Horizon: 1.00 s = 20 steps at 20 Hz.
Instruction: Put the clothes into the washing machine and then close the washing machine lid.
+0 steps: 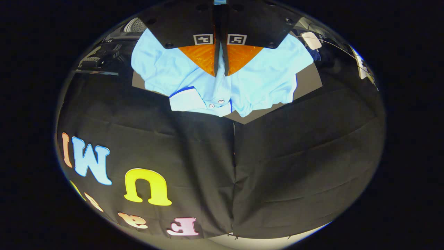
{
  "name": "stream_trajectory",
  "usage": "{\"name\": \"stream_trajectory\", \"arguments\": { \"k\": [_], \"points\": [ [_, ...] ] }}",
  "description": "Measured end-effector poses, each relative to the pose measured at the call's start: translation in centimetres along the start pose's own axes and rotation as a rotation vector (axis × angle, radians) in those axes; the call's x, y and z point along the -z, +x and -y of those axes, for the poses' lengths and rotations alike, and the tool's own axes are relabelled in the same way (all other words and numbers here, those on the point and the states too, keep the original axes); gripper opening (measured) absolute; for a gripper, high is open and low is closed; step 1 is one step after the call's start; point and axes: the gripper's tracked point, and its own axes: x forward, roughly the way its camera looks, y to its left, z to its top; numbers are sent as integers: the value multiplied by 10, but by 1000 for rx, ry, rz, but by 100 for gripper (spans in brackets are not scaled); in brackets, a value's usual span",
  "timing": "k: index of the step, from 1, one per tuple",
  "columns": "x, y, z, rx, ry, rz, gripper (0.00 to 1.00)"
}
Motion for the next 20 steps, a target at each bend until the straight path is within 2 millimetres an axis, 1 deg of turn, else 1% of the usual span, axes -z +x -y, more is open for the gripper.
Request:
{"name": "stream_trajectory", "arguments": {
  "k": [1,4,6,10,14,16,20],
  "points": [
    [-3,-5,6,9,2,16,1],
    [-9,-13,25,30,12,48,1],
    [-10,-21,38,53,-6,54,1],
    [-10,-36,71,101,-2,73,1],
    [-4,-52,102,157,26,80,1],
    [-3,-58,121,185,36,82,1],
    [8,-72,152,238,60,78,1]
  ]
}}
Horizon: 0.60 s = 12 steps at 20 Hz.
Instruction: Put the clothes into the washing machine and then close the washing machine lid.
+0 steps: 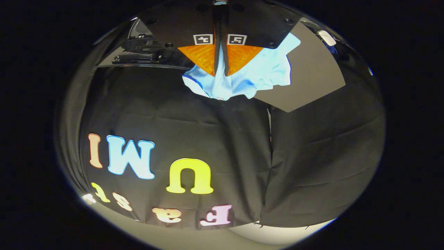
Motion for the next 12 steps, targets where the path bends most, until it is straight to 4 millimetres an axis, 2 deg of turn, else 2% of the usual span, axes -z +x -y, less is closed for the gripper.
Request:
{"name": "stream_trajectory", "arguments": {
  "k": [4,12],
  "points": [
    [8,-8,27,42,12,-6,1],
    [24,-24,61,83,6,-19,1]
  ]
}}
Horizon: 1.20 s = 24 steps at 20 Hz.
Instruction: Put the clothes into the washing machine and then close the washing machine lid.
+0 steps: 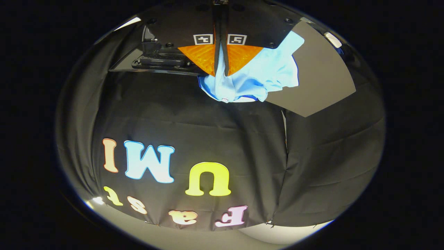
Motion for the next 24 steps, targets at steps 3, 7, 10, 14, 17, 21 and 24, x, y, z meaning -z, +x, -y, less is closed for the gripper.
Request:
{"name": "stream_trajectory", "arguments": {
  "k": [3,7,10,14,17,21,24],
  "points": [
    [14,-6,14,13,1,-16,1],
    [35,-12,33,38,14,-39,1],
    [49,-17,43,49,20,-54,1],
    [63,-19,54,68,18,-68,1],
    [78,-20,67,91,19,-88,1],
    [98,-21,79,112,21,-115,1],
    [117,-20,89,134,8,-148,1]
  ]
}}
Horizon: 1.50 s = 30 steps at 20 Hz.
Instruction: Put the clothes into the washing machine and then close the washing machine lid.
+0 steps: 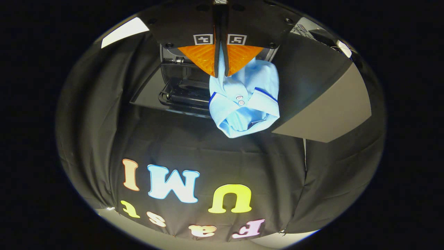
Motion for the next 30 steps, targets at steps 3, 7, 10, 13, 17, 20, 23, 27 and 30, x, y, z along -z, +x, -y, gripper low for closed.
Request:
{"name": "stream_trajectory", "arguments": {
  "k": [3,7,10,13,17,20,23,27,30],
  "points": [
    [28,11,10,22,0,-51,1],
    [63,24,17,31,18,-114,1],
    [83,31,18,33,26,-137,1],
    [102,38,20,40,20,-171,1],
    [118,41,24,63,22,-195,8],
    [102,39,30,87,42,-142,55],
    [74,32,31,96,68,-74,97],
    [19,23,36,108,73,73,98],
    [-27,20,41,117,94,192,98]
  ]
}}
